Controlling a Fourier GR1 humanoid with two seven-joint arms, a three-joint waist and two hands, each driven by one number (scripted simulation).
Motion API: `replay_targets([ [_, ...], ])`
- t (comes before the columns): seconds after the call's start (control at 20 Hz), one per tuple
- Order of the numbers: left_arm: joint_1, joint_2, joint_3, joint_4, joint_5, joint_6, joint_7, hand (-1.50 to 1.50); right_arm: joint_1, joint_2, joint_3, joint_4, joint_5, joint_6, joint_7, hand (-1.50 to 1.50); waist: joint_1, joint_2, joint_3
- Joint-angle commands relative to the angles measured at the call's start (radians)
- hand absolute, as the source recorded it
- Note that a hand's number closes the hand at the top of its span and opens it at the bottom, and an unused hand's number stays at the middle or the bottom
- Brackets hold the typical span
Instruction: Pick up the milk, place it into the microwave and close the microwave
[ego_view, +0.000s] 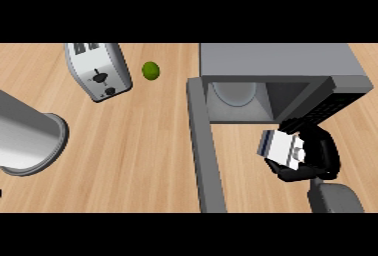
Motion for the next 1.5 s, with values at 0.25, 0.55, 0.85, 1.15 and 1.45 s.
replay_targets([
  [0.25,0.022,0.013,0.054,-0.005,0.045,-0.053,-0.003,-1.5,-0.246,0.059,0.026,0.037,0.137,-0.222,0.189,1.5,0.017,0.003,0.001],
  [0.55,-0.058,0.02,0.076,0.02,0.029,-0.026,0.052,-1.5,-0.4,0.054,0.012,0.204,0.171,-0.242,0.235,1.5,0.012,0.005,0.001],
  [0.85,-0.092,0.037,0.083,0.045,0.055,-0.033,0.052,-1.5,-0.553,0.041,-0.024,0.378,0.179,-0.259,0.21,1.5,0.035,0.014,0.001],
  [1.15,-0.094,0.036,0.064,0.08,0.039,-0.065,0.032,-1.5,-0.573,0.044,-0.035,0.448,0.199,-0.301,0.137,1.5,0.066,0.023,0.001],
  [1.45,-0.121,0.031,0.044,0.067,0.033,-0.066,0.029,-1.5,-0.59,0.0,-0.053,0.471,0.229,-0.349,0.073,1.5,0.105,0.032,0.0],
])
